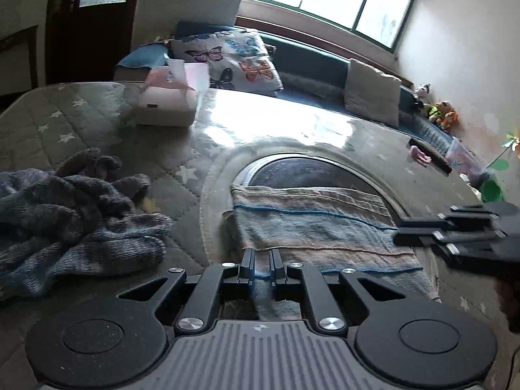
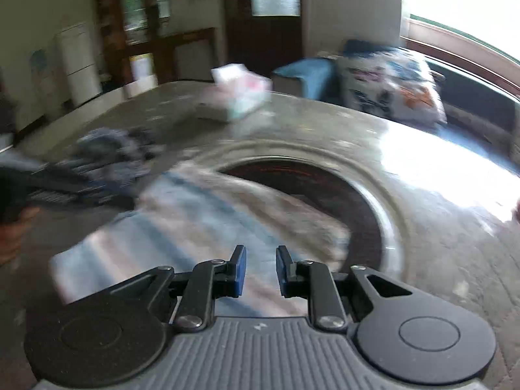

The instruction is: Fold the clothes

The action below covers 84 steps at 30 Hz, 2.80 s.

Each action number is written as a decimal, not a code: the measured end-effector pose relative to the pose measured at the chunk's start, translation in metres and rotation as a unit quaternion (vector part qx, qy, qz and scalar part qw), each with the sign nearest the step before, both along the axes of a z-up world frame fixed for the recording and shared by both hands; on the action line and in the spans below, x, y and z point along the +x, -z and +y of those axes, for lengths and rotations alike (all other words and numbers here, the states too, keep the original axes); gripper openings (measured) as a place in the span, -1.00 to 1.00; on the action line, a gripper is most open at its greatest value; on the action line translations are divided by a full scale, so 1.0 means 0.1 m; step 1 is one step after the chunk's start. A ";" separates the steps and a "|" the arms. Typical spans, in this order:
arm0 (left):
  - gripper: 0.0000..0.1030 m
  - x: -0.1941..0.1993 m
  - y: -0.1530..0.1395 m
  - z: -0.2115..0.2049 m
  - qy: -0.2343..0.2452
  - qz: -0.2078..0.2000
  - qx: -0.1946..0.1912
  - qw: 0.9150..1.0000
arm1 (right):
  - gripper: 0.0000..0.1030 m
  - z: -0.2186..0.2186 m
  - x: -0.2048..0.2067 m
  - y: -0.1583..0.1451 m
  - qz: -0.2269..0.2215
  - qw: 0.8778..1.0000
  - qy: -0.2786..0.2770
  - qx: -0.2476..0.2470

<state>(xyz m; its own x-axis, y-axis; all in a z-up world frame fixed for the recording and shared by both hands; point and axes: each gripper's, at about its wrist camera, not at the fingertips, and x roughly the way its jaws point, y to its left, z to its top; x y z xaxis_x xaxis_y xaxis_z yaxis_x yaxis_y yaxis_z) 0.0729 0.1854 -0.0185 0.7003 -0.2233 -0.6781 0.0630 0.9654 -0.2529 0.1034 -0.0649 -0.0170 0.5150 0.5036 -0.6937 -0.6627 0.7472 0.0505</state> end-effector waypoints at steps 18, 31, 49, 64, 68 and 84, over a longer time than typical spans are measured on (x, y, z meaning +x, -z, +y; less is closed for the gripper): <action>-0.36 -0.27 0.01 0.21 -0.080 0.054 -0.066 0.993 | -0.21 1.04 -1.25 0.11 -0.100 0.966 -0.216 -0.100; -0.30 -0.38 0.11 0.28 -0.116 0.066 -0.180 0.975 | -0.78 1.09 -1.31 0.04 -0.109 0.972 -0.190 -0.085; -0.18 -0.45 0.20 0.35 -0.168 0.072 -0.296 0.938 | -0.81 0.66 -1.11 -0.26 -0.101 0.985 -0.137 0.008; -0.18 -0.38 0.31 0.34 -0.192 0.096 -0.358 0.909 | -0.82 0.67 -1.13 -0.25 -0.106 0.984 -0.142 0.015; -0.22 -0.30 0.35 0.32 -0.190 0.110 -0.369 0.903 | -0.82 0.71 -1.20 -0.21 -0.107 0.982 -0.157 0.009; -0.64 -0.26 0.29 0.22 -0.147 0.087 -0.287 0.943 | -0.66 0.05 -0.51 -0.14 -0.030 0.999 -0.013 0.023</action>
<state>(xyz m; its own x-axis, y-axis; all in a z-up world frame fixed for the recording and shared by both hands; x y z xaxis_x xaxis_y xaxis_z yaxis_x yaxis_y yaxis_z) 0.0469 0.2078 -0.0475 0.6780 -0.4021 -0.6153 -0.2763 0.6363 -0.7203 0.0521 -0.0601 -0.0035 0.5413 0.5472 -0.6384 -0.6841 0.7281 0.0440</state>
